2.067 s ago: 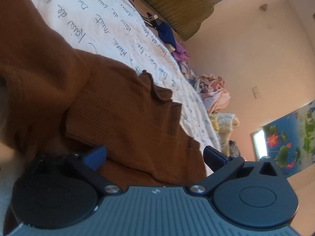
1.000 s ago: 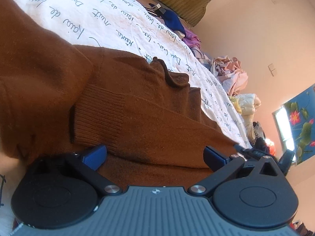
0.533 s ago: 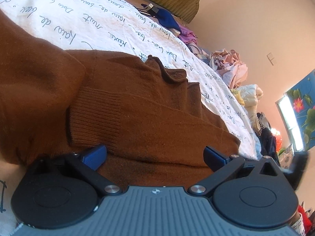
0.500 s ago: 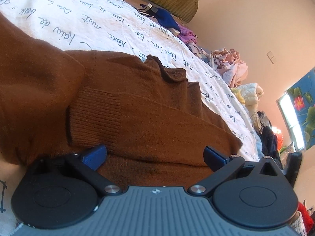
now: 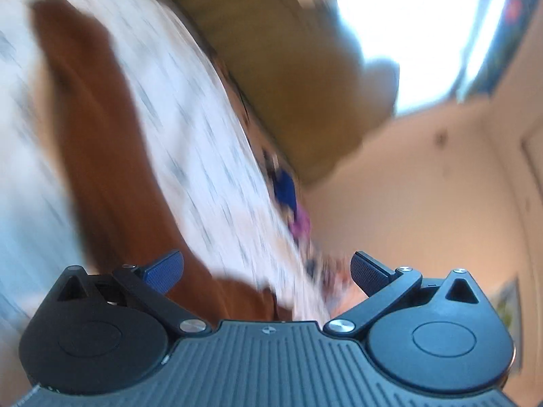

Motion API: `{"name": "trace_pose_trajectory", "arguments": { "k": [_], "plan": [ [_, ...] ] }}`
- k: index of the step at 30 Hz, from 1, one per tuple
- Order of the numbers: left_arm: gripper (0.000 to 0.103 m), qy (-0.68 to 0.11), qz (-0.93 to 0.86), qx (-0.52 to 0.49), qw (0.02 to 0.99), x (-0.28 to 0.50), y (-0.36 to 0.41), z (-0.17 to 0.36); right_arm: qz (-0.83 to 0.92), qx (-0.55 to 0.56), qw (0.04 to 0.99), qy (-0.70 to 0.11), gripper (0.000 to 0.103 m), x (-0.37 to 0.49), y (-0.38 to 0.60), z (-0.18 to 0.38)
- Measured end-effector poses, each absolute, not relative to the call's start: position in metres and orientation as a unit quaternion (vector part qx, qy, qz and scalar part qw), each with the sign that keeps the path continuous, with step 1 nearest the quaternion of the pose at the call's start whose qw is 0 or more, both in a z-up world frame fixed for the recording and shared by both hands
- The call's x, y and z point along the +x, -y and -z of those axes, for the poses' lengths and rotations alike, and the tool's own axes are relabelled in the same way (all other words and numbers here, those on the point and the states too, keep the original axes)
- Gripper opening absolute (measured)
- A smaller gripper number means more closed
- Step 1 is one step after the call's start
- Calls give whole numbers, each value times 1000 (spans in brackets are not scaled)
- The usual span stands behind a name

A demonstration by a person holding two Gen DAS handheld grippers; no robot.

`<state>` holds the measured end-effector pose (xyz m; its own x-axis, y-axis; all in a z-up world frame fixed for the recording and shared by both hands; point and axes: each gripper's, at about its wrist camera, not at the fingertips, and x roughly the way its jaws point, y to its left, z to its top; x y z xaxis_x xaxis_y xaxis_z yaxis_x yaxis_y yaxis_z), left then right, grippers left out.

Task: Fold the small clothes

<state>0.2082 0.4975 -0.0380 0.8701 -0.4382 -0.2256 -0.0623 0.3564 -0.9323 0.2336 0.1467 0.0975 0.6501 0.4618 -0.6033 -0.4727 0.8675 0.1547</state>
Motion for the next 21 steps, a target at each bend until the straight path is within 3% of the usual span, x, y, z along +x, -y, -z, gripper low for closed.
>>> {"name": "trace_pose_trajectory", "arguments": {
  "k": [2, 6, 13, 20, 21],
  "plan": [
    [103, -201, 58, -581, 787, 201, -541, 43, -286, -22, 898, -334, 103, 247, -197, -90],
    [103, -154, -4, -540, 827, 178, -597, 31, -330, -86, 874, -346, 103, 277, -308, -71],
    [103, -136, 63, -589, 794, 166, -645, 44, -359, -256, 845, -303, 103, 293, -482, -16],
    [103, -131, 77, -612, 776, 157, -659, 48, -338, -318, 833, -300, 103, 306, -533, 36],
    [103, -127, 80, -613, 776, 156, -660, 49, -339, -300, 834, -316, 91, 312, -532, 35]
  ]
}}
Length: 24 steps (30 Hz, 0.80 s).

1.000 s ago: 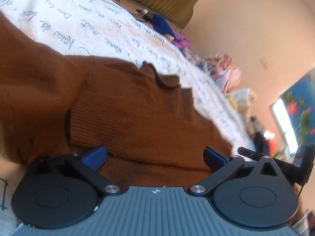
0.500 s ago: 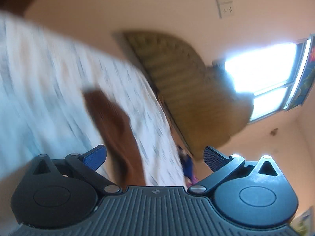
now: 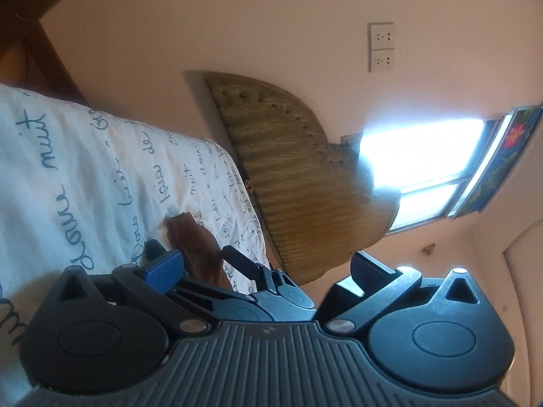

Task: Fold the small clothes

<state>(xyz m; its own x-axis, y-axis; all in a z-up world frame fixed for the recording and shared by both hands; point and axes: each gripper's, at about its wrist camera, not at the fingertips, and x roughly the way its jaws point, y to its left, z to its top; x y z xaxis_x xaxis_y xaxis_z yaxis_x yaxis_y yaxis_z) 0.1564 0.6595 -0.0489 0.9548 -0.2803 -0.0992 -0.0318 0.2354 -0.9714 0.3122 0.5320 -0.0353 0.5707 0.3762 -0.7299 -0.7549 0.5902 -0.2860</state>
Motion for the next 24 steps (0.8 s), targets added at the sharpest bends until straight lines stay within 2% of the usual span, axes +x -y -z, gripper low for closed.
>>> {"name": "trace_pose_trajectory", "arguments": {
  "k": [1, 2, 3, 6, 13, 19, 24],
  "plan": [
    [103, -117, 85, -621, 770, 154, -662, 51, -344, -267, 834, -340, 54, 321, -529, 32],
    [103, -113, 90, -629, 764, 153, -665, 52, -339, -233, 835, -365, 29, 330, -522, 29],
    [103, -114, 90, -629, 764, 153, -666, 52, -325, -201, 841, -383, 10, 341, -517, 25],
    [103, -127, 71, -616, 774, 151, -666, 50, -318, -182, 839, -403, 10, 348, -506, 20],
    [103, -182, 81, -599, 776, 178, -645, 57, -326, -105, 862, -374, 9, 331, -464, -34],
    [103, -202, 115, -569, 789, 195, -610, 38, -339, -9, 872, -352, 9, 307, -384, -85],
    [103, -230, 162, -530, 800, 213, -557, 15, -319, 54, 884, -337, 10, 277, -294, -94]
  ]
}}
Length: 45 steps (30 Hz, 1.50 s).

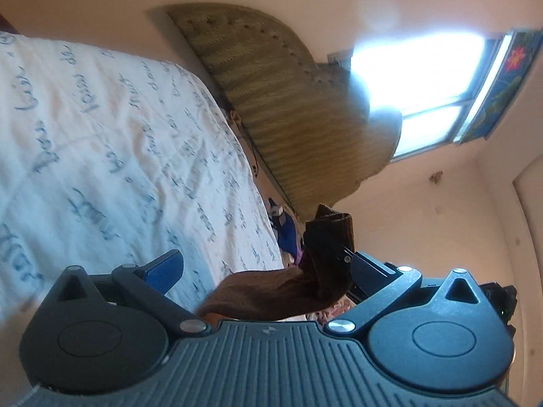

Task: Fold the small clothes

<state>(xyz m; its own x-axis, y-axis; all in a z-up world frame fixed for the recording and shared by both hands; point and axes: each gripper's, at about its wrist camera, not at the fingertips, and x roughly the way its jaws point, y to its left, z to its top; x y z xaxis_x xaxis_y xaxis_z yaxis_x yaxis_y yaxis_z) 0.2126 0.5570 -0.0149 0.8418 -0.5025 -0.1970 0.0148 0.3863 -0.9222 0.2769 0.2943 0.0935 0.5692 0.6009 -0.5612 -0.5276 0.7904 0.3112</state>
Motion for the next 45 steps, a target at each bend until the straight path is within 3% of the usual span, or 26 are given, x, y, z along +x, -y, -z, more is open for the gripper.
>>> {"name": "trace_pose_trajectory", "arguments": {
  "k": [7, 12, 15, 17, 18, 19, 20, 23, 27, 34, 37, 42, 44, 45],
  "plan": [
    [103, -273, 232, -463, 811, 209, -463, -10, -285, 123, 890, -334, 10, 246, -184, -57],
    [103, -320, 243, -435, 806, 216, -410, 1, -242, 139, 893, -353, 10, 238, -131, -13],
    [103, -355, 215, -397, 818, 231, -391, 18, -221, 166, 876, -395, 15, 243, -112, 17],
    [103, -406, 207, -402, 794, 245, -383, 42, -209, 196, 861, -421, 41, 242, -100, 31],
    [103, -416, 197, -397, 794, 246, -382, 53, -205, 200, 862, -418, 71, 239, -96, 30],
    [103, -407, 198, -383, 805, 244, -378, 56, -209, 203, 866, -407, 94, 232, -93, 27],
    [103, -404, 202, -361, 816, 243, -374, 54, -206, 195, 875, -393, 99, 224, -90, 21],
    [103, -416, 191, -335, 823, 237, -373, 40, -186, 175, 884, -390, 100, 218, -80, 8],
    [103, -395, 196, -361, 822, 228, -399, 12, -162, 214, 864, -426, 100, 221, -67, 10],
    [103, -444, 142, -283, 838, 262, -436, 1, -181, 325, 813, -449, 100, 181, -25, 33],
    [103, -484, 138, -276, 819, 280, -438, 15, -190, 363, 794, -449, 99, 171, -13, 43],
    [103, -471, 152, -262, 829, 277, -427, 16, -208, 375, 777, -460, 95, 173, -28, 49],
    [103, -469, 157, -254, 831, 274, -422, 15, -208, 377, 778, -458, 57, 179, -34, 53],
    [103, -474, 158, -253, 828, 275, -419, 17, -210, 386, 767, -468, 7, 185, -36, 60]
  ]
}}
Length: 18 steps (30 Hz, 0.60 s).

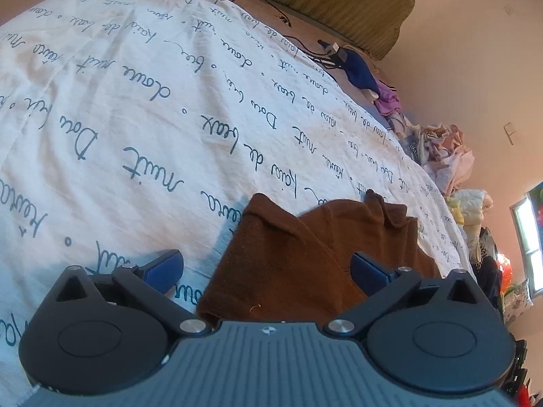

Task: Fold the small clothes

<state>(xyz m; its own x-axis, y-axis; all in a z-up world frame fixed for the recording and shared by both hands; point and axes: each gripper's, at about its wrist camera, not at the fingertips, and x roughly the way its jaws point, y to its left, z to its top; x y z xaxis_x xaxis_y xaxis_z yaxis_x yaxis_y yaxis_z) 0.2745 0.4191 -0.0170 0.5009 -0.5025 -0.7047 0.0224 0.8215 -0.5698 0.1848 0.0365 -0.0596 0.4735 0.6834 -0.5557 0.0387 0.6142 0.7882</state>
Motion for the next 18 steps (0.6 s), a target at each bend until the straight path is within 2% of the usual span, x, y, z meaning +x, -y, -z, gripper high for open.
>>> {"name": "trace_pose_trajectory", "arguments": {
  "k": [1, 5, 11, 18],
  "plan": [
    [103, -478, 156, -252, 827, 276, -417, 19, -210, 395, 753, -482, 4, 190, -39, 68],
    [103, -479, 150, -259, 825, 275, -415, 16, -226, 363, 768, -476, 4, 191, -47, 64],
    [103, -466, 131, -227, 845, 268, -414, -2, -241, 273, 833, -417, 4, 196, -38, -14],
    [103, -460, 169, -259, 832, 254, -392, -14, -235, 193, 871, -385, 4, 220, -15, -92]
  ]
}}
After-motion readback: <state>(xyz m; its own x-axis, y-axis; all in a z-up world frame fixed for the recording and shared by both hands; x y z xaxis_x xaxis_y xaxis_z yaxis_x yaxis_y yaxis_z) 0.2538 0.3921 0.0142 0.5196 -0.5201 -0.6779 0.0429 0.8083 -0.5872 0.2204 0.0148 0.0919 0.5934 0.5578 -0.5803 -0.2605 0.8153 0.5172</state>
